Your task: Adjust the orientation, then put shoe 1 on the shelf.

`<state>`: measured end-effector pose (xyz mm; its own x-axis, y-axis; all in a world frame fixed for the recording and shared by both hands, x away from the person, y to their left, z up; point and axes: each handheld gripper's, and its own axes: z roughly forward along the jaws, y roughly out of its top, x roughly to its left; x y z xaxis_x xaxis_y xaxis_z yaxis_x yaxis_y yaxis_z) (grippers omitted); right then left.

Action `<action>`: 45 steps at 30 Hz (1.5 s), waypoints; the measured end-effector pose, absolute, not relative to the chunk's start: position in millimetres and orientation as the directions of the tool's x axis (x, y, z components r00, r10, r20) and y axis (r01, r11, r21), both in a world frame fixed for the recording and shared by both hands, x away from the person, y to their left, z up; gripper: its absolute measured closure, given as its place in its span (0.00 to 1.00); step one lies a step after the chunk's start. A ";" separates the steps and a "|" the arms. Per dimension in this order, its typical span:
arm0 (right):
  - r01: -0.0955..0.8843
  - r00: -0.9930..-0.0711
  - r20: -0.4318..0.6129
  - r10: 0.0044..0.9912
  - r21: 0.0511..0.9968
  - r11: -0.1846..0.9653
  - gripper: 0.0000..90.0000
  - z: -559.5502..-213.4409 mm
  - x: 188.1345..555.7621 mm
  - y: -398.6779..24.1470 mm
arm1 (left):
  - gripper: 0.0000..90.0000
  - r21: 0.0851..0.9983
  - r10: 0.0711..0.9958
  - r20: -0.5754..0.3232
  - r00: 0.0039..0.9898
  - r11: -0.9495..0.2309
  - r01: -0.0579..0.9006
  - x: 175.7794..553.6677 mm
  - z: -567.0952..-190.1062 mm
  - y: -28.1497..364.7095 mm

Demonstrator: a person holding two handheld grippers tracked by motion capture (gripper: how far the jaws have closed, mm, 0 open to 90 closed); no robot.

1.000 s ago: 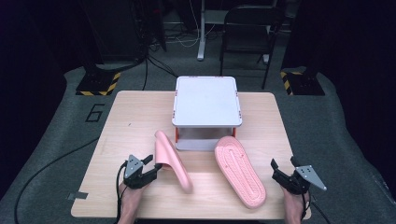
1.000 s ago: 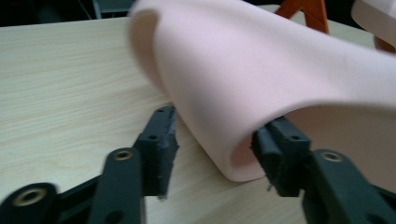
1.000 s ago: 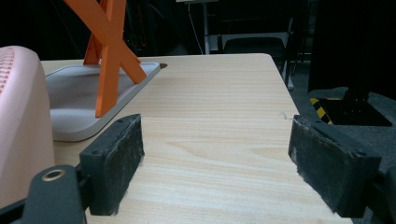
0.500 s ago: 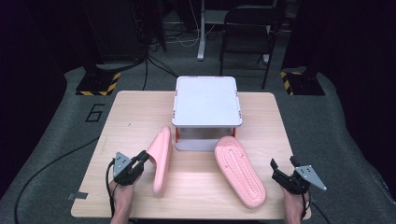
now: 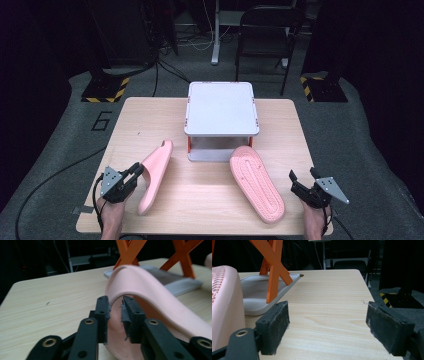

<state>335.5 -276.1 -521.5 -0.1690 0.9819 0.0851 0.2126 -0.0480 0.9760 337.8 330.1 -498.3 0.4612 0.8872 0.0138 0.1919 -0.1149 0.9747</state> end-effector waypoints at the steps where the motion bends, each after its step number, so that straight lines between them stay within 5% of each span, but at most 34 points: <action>1: 0.214 -0.169 0.086 0.982 0.976 -0.049 0.20 -521.6 335.5 -276.1 | 0.80 0.977 0.885 0.008 0.466 -0.105 0.183 337.7 -498.6 329.2; 9: 0.213 -0.170 0.092 0.981 0.975 -0.055 0.20 -521.3 334.8 -276.9 | 0.72 0.976 0.881 -0.008 0.473 -0.096 0.196 336.2 -503.1 325.4; 15: 0.196 -0.155 0.118 0.981 0.977 -0.086 0.20 -518.4 332.1 -278.0 | 0.50 0.974 0.889 -0.050 0.454 -0.057 0.219 332.2 -509.3 328.9; 26: 0.132 -0.188 0.099 0.977 0.988 -0.075 0.18 -509.4 330.6 -271.3 | 0.30 0.974 0.896 -0.070 0.438 -0.033 0.225 331.3 -510.7 335.6; 45: 0.153 -0.188 0.143 0.972 0.982 -0.115 0.19 -509.1 332.4 -271.2 | 0.30 0.967 0.884 -0.105 0.455 -0.016 0.256 331.8 -515.0 334.3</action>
<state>332.4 -271.2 -509.1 -0.1879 0.9717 0.1430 0.1527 -0.1149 0.9816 331.8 334.3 -515.0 0.4549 0.8843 -0.1053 0.2556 -0.0164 0.9667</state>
